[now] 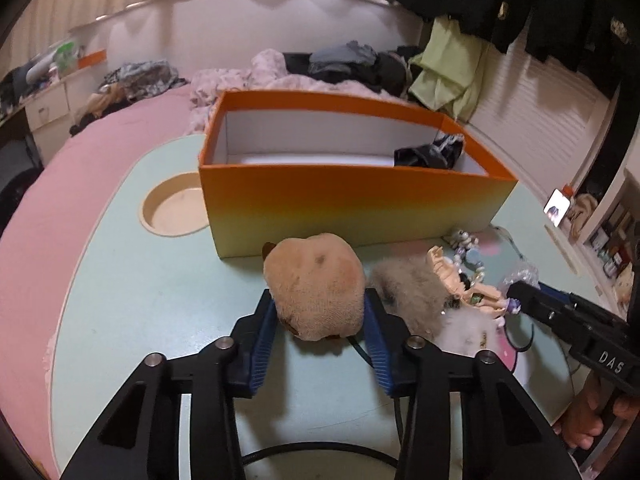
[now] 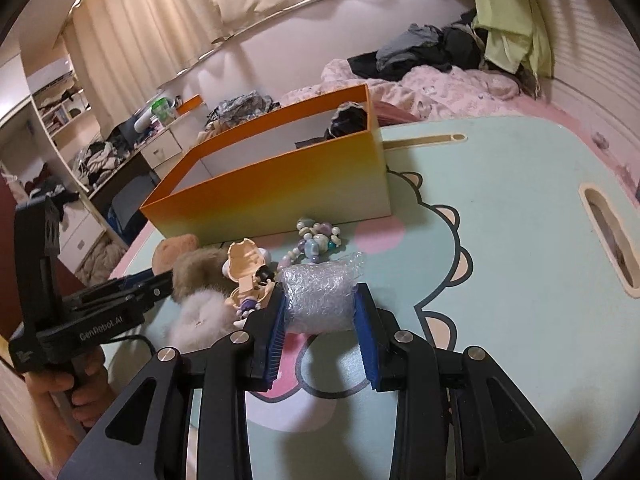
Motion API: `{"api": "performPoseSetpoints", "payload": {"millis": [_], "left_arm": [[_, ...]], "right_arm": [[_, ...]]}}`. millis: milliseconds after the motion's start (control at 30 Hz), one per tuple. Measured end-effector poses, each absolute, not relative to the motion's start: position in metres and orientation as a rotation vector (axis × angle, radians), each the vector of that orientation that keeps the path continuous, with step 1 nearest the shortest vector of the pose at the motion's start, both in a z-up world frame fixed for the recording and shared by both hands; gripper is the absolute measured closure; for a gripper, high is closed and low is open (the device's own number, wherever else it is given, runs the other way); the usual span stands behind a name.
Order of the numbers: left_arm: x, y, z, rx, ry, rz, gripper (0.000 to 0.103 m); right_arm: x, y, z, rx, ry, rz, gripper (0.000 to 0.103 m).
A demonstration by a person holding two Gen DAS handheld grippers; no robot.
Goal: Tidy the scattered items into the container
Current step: 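Lift the bubble-wrap bag with the right tool while the left tool lifts the tan plush bun, then carry the bag into the orange box with right tool while left drops the bun in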
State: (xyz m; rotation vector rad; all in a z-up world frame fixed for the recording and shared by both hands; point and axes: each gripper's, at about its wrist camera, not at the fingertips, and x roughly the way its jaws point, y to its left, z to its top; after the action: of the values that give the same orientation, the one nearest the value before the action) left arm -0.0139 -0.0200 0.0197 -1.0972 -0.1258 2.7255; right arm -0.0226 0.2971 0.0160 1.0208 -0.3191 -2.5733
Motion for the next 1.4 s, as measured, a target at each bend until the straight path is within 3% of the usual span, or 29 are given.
{"api": "performPoseSetpoints", "payload": {"millis": [100, 267, 433, 1400], "left_arm": [[0.005, -0.025, 0.033, -0.984, -0.104, 2.806, 0.068], [0.045, -0.020, 0.059, -0.818, 0.098, 2.902, 0.068], [0.057, -0.023, 0.052, -0.860, 0.017, 2.792, 0.068], [0.052, -0.014, 0.037, -0.911, 0.019, 2.773, 0.068]], "right_arm": [[-0.016, 0.297, 0.021, 0.991, -0.294, -2.584, 0.069], [0.004, 0.279, 0.030, 1.002, -0.161, -2.559, 0.069], [0.018, 0.257, 0.032, 0.969, 0.023, -2.591, 0.069], [0.024, 0.259, 0.035, 0.912, 0.025, -2.632, 0.069]]}}
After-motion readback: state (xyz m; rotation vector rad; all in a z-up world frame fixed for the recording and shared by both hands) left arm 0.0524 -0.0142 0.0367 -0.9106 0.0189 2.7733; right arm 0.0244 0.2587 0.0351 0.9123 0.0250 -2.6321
